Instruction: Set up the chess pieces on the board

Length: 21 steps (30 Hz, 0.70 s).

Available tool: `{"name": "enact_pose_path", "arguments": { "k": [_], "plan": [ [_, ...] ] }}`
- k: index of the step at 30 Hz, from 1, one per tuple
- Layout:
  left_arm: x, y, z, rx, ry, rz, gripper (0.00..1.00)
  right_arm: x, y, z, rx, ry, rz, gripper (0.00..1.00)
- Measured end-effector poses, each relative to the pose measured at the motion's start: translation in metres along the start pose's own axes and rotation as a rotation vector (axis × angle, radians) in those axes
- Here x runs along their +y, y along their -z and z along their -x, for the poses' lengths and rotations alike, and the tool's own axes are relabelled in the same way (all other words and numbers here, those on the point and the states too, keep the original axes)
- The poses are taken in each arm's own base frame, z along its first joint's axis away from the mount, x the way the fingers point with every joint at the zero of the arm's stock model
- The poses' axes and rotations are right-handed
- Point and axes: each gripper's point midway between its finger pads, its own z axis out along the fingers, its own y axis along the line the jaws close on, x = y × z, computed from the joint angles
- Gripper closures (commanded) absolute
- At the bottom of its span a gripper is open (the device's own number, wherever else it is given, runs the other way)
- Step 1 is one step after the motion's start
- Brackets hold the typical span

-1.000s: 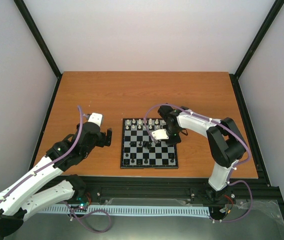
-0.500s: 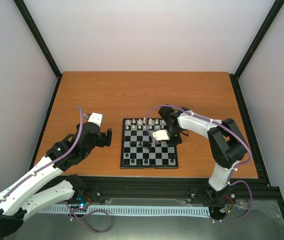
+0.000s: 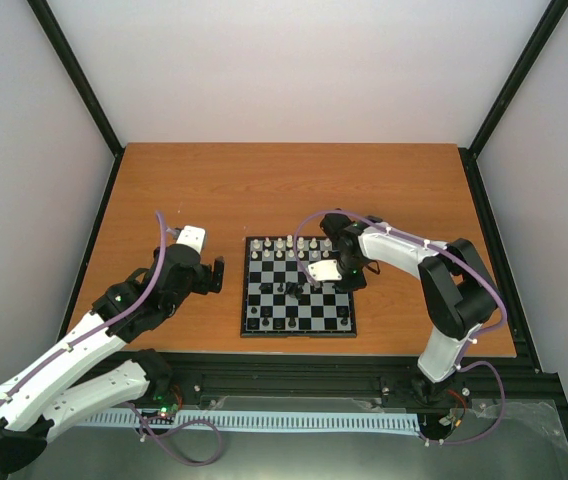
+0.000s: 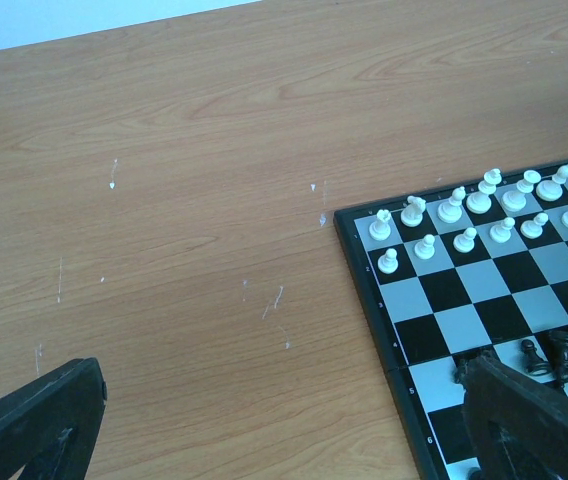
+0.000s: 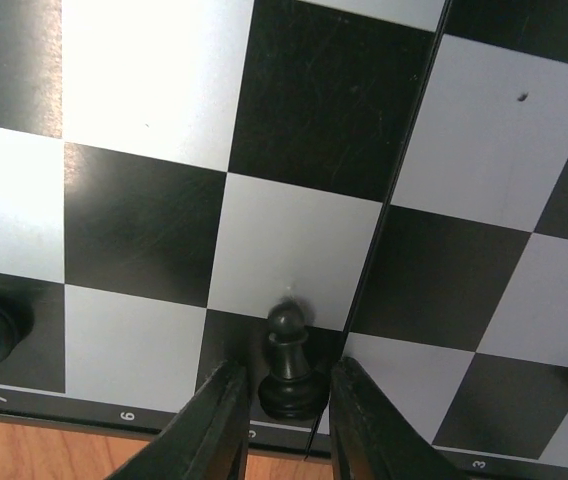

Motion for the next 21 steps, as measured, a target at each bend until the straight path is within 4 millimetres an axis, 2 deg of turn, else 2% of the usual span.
{"name": "enact_pose_path", "arguments": {
  "k": [8,9,13,14,15,21],
  "plan": [
    [0.0,-0.0001,-0.0001,0.0,0.0,0.0,0.0,0.0006,-0.0006,0.0007,-0.012,-0.028,0.004,0.79],
    [0.0,-0.0001,-0.0001,0.0,0.0,0.0,0.0,0.0007,-0.0007,0.0006,-0.014,-0.034,0.005,0.83],
    [0.0,-0.0002,-0.0003,0.001,0.0,0.0,0.0,0.0002,-0.001,0.0016,-0.02,-0.057,0.003,0.86],
    [0.0,-0.0002,-0.0003,0.001,-0.001,0.0,0.0,0.0002,-0.001,0.0017,-0.02,-0.059,0.003,0.94],
    [0.0,-0.0002,-0.0003,0.001,-0.001,0.0,0.0,0.0002,-0.0008,0.0018,-0.022,-0.068,0.002,0.97],
    [-0.0002,-0.0006,-0.0005,0.002,-0.001,0.001,0.0,0.0008,0.0008,0.0059,-0.059,-0.1,-0.008,0.97]
  ]
}}
